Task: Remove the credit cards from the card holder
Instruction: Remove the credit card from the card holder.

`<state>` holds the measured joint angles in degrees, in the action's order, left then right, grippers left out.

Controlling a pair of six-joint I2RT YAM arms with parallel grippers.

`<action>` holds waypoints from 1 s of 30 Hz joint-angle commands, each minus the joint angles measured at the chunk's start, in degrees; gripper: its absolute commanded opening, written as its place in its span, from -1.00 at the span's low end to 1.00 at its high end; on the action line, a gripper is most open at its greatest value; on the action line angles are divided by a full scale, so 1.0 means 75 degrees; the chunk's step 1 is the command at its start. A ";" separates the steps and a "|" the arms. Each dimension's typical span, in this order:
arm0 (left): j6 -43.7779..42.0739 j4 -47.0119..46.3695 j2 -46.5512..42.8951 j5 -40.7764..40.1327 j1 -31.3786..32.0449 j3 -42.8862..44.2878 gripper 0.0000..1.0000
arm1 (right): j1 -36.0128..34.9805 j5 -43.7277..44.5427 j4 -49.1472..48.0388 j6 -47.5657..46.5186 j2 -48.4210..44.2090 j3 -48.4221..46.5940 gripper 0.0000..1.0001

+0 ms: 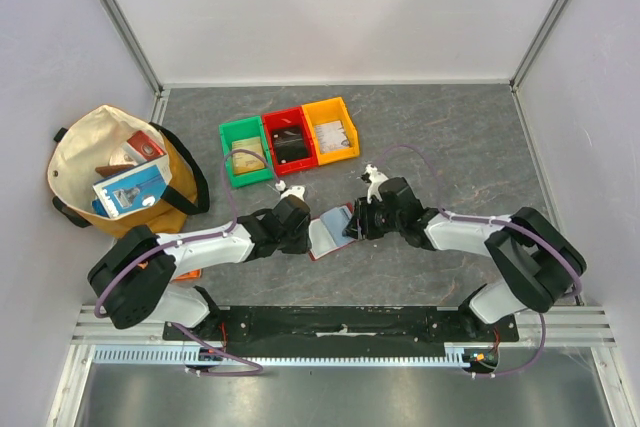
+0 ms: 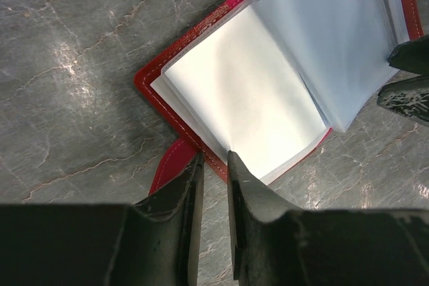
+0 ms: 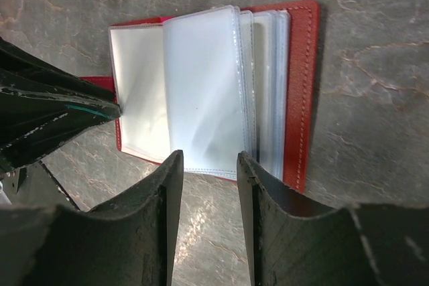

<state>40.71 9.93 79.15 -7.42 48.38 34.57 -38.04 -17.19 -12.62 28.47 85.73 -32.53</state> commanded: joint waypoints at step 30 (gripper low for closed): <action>0.0584 -0.0680 0.0040 0.0204 0.0030 -0.0378 -0.53 | -0.0799 0.2843 0.2164 -0.0574 -0.0991 -0.0936 0.25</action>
<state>43.13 5.37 79.13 -5.96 48.36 32.69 -44.16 -1.26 0.54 24.36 76.16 -40.03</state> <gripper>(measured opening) 0.240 0.621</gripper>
